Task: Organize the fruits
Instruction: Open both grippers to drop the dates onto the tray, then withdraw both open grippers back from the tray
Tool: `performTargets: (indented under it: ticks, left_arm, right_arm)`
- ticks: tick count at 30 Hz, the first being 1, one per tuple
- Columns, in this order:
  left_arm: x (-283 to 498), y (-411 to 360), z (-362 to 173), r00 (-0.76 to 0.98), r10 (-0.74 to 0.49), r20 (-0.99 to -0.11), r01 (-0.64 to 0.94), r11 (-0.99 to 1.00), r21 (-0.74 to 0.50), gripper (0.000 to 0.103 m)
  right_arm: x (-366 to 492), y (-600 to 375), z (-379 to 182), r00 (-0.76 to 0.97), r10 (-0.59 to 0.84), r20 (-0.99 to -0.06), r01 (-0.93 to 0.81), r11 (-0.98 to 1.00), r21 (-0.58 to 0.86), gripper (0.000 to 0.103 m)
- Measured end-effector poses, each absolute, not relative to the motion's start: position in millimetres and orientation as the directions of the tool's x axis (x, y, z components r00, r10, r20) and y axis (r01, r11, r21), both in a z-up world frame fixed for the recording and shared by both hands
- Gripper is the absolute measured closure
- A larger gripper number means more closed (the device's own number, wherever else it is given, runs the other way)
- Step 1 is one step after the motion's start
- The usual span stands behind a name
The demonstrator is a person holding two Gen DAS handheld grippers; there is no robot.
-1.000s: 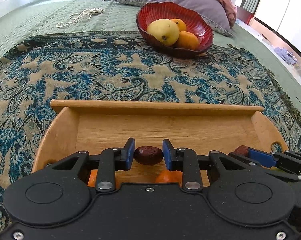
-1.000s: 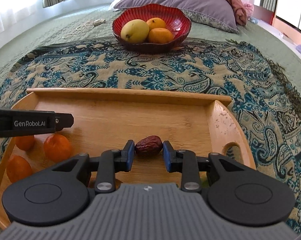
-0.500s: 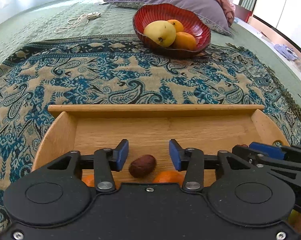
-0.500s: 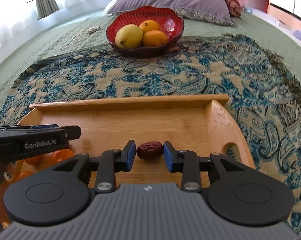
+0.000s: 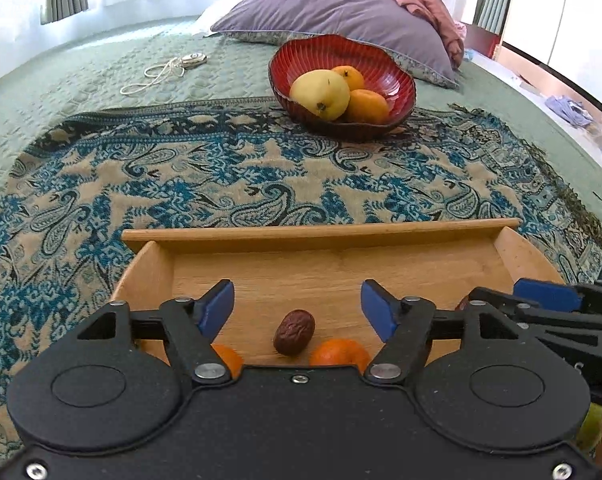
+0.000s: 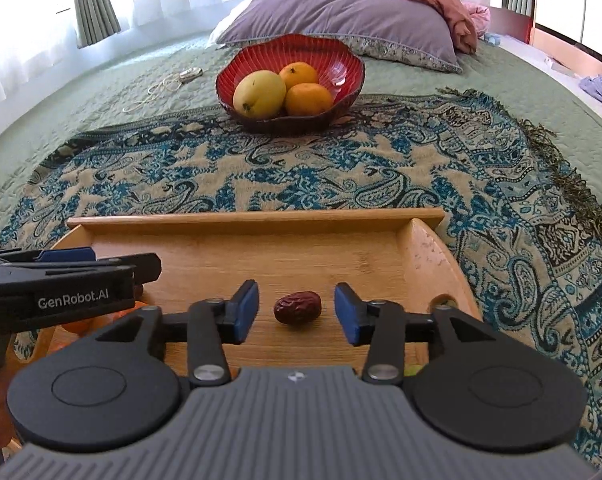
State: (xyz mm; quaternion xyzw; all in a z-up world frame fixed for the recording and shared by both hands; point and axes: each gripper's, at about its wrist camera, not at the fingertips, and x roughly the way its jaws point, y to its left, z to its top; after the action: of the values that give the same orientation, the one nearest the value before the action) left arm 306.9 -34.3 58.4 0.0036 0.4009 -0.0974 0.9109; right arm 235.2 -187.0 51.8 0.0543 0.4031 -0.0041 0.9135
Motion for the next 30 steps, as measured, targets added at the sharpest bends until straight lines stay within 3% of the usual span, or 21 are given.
performTargets:
  ticks: [10,18,22,30]
  left_arm:
    - [275,-22,80,0.693,-0.185,-0.697,0.184,0.980,-0.078,0.011]
    - [228,-13,92,0.743,-0.161,-0.650,0.202,0.979,-0.012,0.006]
    - [200,-6,93,0.754,-0.161,-0.638,0.201,0.980,-0.009,0.006]
    - [141,3,85,0.795,-0.140,-0.591,0.178,0.984,0.005,0.006]
  right_arm:
    - [212,-184,68,0.716,0.014,-0.698,0.026,0.999,0.047,0.020]
    - [178,-179,83,0.754,0.019,-0.656,-0.026,1.000,-0.001,0.011]
    - [155,-175,85,0.791,0.004,-0.612,-0.028,0.999,-0.029,0.000]
    - [105,-170,88,0.854,-0.030,-0.519,0.005,0.999,-0.049,0.000]
